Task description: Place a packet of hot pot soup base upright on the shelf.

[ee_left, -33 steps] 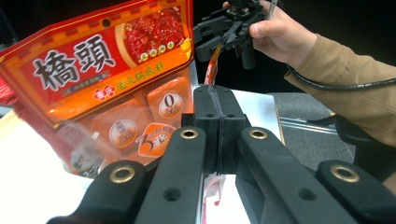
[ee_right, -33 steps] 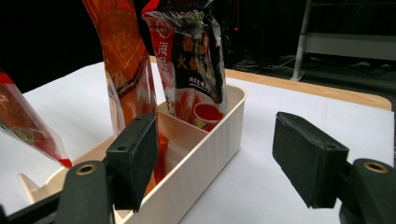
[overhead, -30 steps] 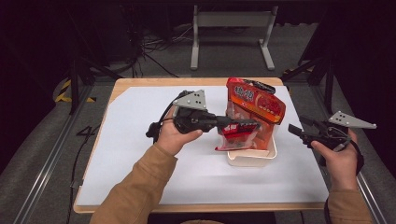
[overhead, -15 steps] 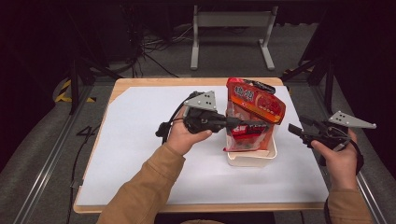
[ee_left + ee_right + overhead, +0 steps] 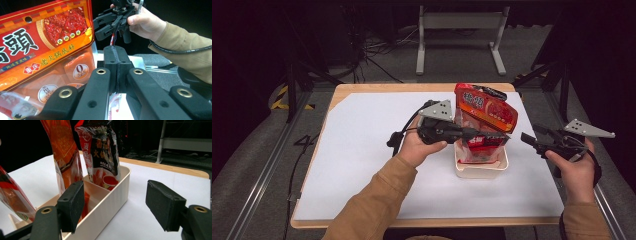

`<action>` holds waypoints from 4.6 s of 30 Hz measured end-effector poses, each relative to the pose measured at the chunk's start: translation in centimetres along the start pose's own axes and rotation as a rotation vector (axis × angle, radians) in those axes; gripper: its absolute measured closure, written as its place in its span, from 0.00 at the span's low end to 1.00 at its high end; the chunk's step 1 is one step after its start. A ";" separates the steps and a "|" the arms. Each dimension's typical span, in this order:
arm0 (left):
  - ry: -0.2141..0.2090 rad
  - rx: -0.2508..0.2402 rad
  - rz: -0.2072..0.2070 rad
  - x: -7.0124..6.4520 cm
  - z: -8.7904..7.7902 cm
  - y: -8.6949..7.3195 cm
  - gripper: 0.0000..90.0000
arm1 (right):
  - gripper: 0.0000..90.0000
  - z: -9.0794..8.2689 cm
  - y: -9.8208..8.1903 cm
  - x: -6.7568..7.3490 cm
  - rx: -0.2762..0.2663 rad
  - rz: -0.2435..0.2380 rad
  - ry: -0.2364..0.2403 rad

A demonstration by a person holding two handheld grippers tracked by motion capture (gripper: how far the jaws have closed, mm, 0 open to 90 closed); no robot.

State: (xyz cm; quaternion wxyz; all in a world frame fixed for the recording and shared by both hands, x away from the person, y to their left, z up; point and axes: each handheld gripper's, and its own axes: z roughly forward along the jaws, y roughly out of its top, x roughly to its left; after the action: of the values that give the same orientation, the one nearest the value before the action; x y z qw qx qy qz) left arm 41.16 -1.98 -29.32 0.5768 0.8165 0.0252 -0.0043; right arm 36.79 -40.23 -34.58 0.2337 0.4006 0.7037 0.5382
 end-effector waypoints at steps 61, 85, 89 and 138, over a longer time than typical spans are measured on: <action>-0.014 0.035 -0.120 1.6 2.7 -5.2 0.76 | 0.35 0.5 -0.3 -0.2 0.015 0.005 0.003; 0.143 -0.078 -0.138 0.3 -4.4 -4.3 0.49 | 0.34 2.2 0.3 0.2 0.027 -0.009 0.038; 0.189 -0.077 -0.131 0.2 -5.9 -4.4 0.47 | 0.34 2.2 0.2 0.1 0.033 -0.007 0.037; 0.563 -0.089 -0.282 -1.5 -21.0 -16.2 0.35 | 0.28 2.3 -1.0 -0.3 0.050 -0.008 0.038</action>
State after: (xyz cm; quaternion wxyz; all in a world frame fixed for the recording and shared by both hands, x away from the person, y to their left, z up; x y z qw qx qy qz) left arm 38.43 23.17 -37.53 0.5761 0.7481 0.2968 0.1428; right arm 38.40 -39.28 -36.32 0.2124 0.3932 0.7229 0.5269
